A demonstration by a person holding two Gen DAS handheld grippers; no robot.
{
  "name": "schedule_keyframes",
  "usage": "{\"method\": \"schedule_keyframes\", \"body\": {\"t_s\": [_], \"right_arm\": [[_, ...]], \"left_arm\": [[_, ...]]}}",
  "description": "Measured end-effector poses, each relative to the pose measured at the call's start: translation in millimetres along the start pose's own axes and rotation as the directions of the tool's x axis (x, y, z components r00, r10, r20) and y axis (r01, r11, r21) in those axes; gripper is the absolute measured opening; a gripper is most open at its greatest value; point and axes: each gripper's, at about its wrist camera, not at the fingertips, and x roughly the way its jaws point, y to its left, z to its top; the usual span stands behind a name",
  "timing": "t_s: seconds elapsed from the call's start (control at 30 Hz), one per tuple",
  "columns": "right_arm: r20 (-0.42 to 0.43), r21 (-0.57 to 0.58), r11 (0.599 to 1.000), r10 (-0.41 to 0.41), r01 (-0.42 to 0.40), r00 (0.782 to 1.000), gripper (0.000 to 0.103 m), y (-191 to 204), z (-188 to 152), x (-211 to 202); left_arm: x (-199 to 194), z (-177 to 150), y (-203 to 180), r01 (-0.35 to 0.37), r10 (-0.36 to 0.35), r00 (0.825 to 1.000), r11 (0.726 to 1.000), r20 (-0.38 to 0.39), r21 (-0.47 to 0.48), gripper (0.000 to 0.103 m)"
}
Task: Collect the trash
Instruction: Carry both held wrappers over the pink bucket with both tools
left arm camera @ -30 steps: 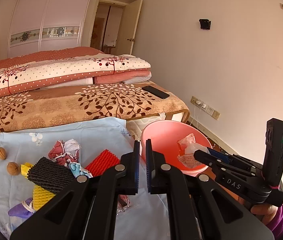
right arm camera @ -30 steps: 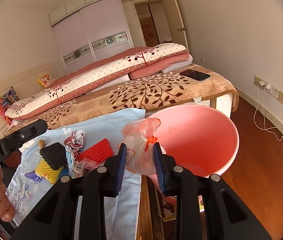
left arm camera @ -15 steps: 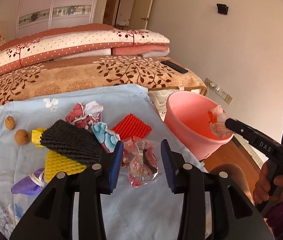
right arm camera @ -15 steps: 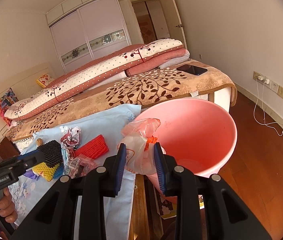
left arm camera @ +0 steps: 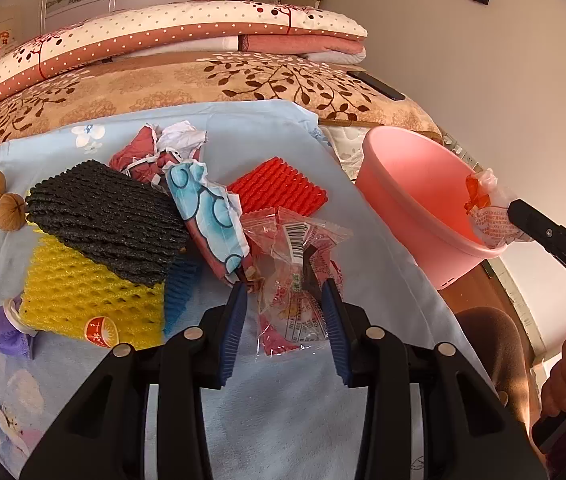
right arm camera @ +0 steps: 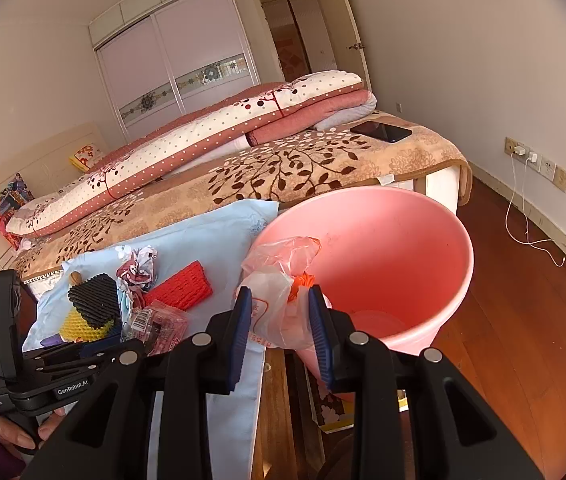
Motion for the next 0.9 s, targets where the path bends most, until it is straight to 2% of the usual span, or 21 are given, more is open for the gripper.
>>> {"method": "schedule_keyframes", "body": {"t_s": [0.07, 0.1, 0.13, 0.17, 0.4, 0.6, 0.9], "right_arm": [[-0.001, 0.0, 1.0, 0.0, 0.0, 1.0, 0.028, 0, 0, 0], [0.0, 0.0, 1.0, 0.0, 0.0, 1.0, 0.028, 0, 0, 0], [0.0, 0.001, 1.0, 0.0, 0.0, 1.0, 0.028, 0, 0, 0], [0.001, 0.002, 1.0, 0.0, 0.0, 1.0, 0.028, 0, 0, 0], [0.011, 0.003, 1.0, -0.012, 0.012, 1.0, 0.028, -6, 0, 0], [0.029, 0.006, 1.0, -0.031, 0.031, 0.999, 0.028, -12, 5, 0], [0.057, -0.004, 0.997, -0.082, 0.082, 0.995, 0.029, -24, 11, 3]], "left_arm": [[-2, -1, -3, -0.002, 0.001, 1.0, 1.0, 0.01, 0.014, 0.033], [-2, -1, -4, 0.006, -0.006, 1.0, 1.0, 0.009, 0.022, 0.02], [-2, -1, -7, 0.005, -0.005, 1.0, 1.0, 0.009, 0.03, 0.014], [-3, -1, -8, 0.008, -0.008, 1.0, 0.999, 0.01, 0.036, 0.012], [-17, 7, -24, 0.023, -0.029, 0.997, 0.996, 0.074, 0.083, 0.01], [-34, 32, -46, 0.06, -0.08, 0.982, 0.991, 0.17, 0.12, 0.01], [-21, 63, -89, 0.115, -0.154, 0.962, 0.977, 0.224, 0.177, 0.01]]}}
